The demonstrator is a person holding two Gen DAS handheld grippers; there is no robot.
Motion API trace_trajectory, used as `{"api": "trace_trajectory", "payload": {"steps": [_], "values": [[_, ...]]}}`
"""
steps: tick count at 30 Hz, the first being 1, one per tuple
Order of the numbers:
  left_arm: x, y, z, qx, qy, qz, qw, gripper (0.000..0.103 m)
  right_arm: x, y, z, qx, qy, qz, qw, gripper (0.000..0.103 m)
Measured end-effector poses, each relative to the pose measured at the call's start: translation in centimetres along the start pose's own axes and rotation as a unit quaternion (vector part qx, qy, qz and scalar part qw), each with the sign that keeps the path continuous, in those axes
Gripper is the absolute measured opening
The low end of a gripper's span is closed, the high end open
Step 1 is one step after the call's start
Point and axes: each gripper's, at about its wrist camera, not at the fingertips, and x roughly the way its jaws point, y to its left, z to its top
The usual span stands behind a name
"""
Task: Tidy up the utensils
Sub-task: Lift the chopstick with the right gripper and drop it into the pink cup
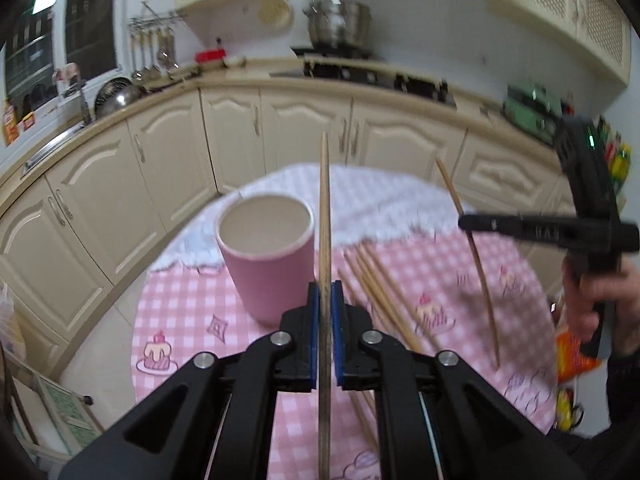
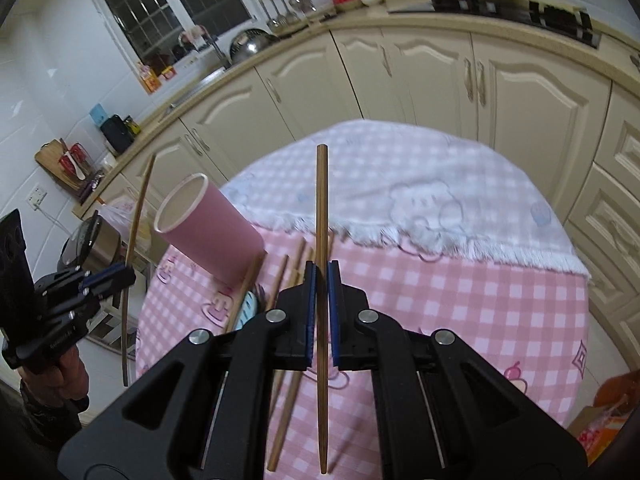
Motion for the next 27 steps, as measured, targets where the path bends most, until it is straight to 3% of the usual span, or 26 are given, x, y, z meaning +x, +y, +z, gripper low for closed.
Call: {"api": "trace_trajectory", "payload": {"steps": [5, 10, 19, 23, 27], "values": [[-1.5, 1.4, 1.6, -0.048, -0.056, 0.001, 0.9973, 0.006, -1.6, 1.6, 1.8, -0.012, -0.036, 0.024, 0.999, 0.006], [-3.3, 2.4, 3.8, -0.085, -0.124, 0.004, 0.9886, 0.006, -3.4, 4.9, 4.8, -0.039, -0.088, 0.056, 0.994, 0.006], [-5.4, 3.5, 9.3, -0.117, -0.251, 0.025, 0.9607, 0.006, -4.7, 10.8, 10.9, -0.081, -0.187, 0.103, 0.974, 0.006], [-5.1, 3.9, 11.1, -0.119, -0.275, 0.043, 0.953, 0.006, -3.3, 12.6, 12.6, -0.089, -0.213, 0.099, 0.968, 0.006], [-3.9, 4.2, 12.2, -0.119, -0.287, 0.055, 0.9489, 0.006, -0.9, 13.4, 13.4, -0.089, -0.211, 0.1, 0.968, 0.006]]}}
